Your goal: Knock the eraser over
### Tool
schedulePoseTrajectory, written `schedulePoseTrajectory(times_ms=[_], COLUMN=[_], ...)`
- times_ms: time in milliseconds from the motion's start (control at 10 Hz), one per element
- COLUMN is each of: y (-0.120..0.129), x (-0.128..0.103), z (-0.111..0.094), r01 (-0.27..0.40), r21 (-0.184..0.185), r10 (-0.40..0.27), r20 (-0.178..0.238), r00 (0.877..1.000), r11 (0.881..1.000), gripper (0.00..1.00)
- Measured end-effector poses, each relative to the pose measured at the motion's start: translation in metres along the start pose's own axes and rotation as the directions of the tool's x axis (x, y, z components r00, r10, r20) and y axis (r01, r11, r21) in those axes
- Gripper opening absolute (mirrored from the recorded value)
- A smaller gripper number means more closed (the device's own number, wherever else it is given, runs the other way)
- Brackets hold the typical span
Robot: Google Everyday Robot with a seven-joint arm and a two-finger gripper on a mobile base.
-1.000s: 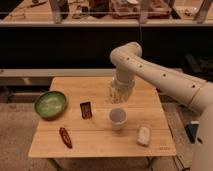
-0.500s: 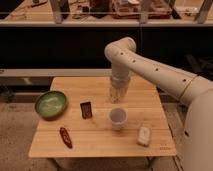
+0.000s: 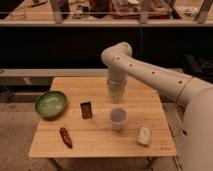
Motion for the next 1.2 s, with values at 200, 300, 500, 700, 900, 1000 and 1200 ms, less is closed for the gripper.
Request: schedulePoseTrajectory(times_ms=[200, 300, 500, 700, 900, 1000, 1200], y=[-0.004, -0.004, -0.014, -0.009, -0.014, -0.02, -0.025], x=[-0.002, -0.006, 0.004, 0.002, -0.001, 0.002, -0.007], z=[0.005, 0.014, 0.021, 0.016, 0.024, 0.036, 0.049], r01=[0.028, 0.03, 0.034, 0.037, 0.056, 0.078, 0.081], r21=[0.027, 0.029, 0.016, 0.017, 0.021, 0.035, 0.036], r10=[-0.028, -0.03, -0.034, -0.037, -0.056, -0.08, -0.083], r20=[-0.009, -0.003, 0.01, 0.027, 0.043, 0.042, 0.029], r00=[1.0, 1.0, 0.999, 0.999, 0.997, 0.996, 0.996], r11=[0.999, 0.999, 0.999, 0.999, 0.998, 0.996, 0.996], gripper=[0.33, 0.33, 0.33, 0.33, 0.33, 0.33, 0.33])
